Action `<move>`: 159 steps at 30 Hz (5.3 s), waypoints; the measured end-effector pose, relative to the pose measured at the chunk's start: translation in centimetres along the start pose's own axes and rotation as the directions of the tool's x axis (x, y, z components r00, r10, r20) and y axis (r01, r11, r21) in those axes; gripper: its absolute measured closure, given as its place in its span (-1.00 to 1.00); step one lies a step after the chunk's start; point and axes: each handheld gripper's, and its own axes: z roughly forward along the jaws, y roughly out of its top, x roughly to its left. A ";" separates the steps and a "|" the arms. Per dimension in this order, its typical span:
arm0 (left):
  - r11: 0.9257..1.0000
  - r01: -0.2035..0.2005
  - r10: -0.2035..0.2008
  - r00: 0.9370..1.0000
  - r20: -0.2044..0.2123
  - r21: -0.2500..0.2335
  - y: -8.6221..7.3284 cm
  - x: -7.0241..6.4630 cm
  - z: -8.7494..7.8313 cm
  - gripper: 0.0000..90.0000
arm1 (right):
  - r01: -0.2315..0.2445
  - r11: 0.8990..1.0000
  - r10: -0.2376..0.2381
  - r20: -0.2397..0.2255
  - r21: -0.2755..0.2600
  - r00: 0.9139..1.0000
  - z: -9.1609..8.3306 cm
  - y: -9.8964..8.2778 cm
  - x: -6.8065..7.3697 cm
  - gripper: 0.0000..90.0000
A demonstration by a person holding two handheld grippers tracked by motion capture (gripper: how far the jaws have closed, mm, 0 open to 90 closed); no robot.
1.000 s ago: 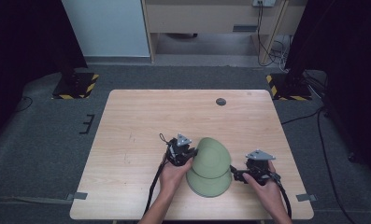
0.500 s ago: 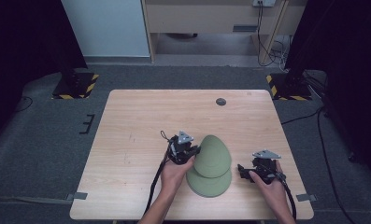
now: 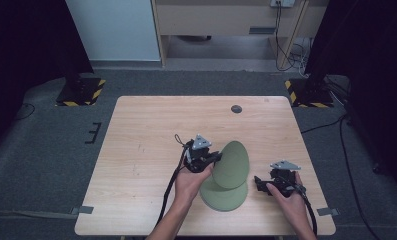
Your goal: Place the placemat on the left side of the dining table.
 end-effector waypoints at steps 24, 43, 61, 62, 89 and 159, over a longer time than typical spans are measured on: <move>0.998 -0.069 0.068 0.994 -0.088 -0.001 4.8 0.4 0.3 0.91 | 0.000 1.000 0.000 -0.002 0.002 1.000 0.0 0.0 0.0 -0.92; 0.997 -0.077 0.078 0.987 -0.142 0.017 6.2 1.5 0.6 0.91 | -0.002 1.000 0.002 -0.001 0.003 1.000 0.1 0.0 0.0 -0.92; 0.998 -0.064 0.064 0.982 -0.180 0.008 6.4 2.8 -0.5 0.91 | -0.002 1.000 0.002 -0.001 0.003 1.000 0.1 0.0 0.0 -0.93; 0.998 -0.063 0.063 0.981 -0.182 0.008 6.4 2.9 -0.6 0.91 | -0.002 1.000 0.002 -0.001 0.003 1.000 0.1 0.0 0.0 -0.93; 1.000 -0.027 0.025 0.970 -0.240 -0.009 6.1 5.7 -3.0 0.91 | -0.002 1.000 0.002 -0.001 0.003 1.000 0.1 0.0 0.0 -0.93; 0.994 0.078 -0.100 0.926 -0.363 -0.077 1.9 13.2 -11.8 0.91 | -0.001 1.000 0.001 -0.002 0.003 1.000 0.1 0.1 0.0 -0.93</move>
